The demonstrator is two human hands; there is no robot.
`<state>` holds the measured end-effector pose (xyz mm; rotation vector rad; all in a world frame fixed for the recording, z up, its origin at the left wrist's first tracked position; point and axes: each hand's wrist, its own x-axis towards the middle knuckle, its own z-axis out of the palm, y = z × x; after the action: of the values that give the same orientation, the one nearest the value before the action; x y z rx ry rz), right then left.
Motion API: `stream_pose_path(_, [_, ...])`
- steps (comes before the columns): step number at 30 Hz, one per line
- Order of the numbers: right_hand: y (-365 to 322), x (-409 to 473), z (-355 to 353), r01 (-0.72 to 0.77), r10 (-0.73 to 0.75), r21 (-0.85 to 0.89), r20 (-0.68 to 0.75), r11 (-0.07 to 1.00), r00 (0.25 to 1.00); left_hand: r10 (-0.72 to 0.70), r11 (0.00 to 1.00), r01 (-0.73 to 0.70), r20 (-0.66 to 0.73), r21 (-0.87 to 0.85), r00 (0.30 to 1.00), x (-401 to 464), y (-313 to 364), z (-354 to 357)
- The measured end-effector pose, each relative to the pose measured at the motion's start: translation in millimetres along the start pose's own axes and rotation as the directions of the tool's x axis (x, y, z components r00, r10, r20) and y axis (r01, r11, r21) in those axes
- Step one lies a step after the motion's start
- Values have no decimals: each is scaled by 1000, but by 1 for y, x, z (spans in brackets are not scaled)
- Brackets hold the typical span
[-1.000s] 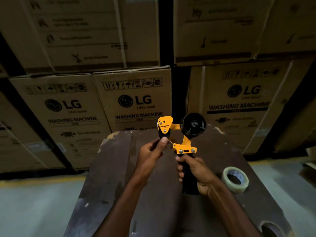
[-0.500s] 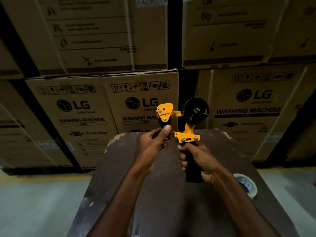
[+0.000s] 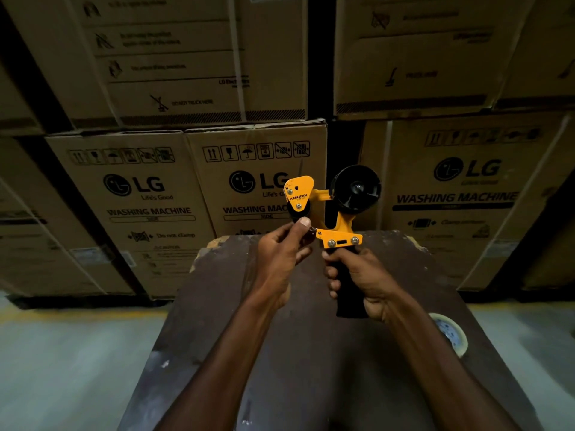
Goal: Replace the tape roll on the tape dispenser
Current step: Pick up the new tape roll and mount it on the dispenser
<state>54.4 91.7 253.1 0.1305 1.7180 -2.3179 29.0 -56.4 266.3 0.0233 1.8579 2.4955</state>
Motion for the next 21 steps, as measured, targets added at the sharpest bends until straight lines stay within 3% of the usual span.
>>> stream_pose_path(8, [3, 3, -1, -5, 5, 23, 10, 1000, 1000, -61, 989, 55, -37, -137, 997, -2, -4, 4])
stream_pose_path(13, [-5, 6, -1, -25, 32, 146, -49, 989, 998, -113, 977, 110, -9, -181, 994, -13, -15, 8])
stream_pose_path(21, [-2, 2, -8, -54, 60, 140, -39, 989, 997, -61, 995, 61, 5, -78, 998, -19, -19, 1])
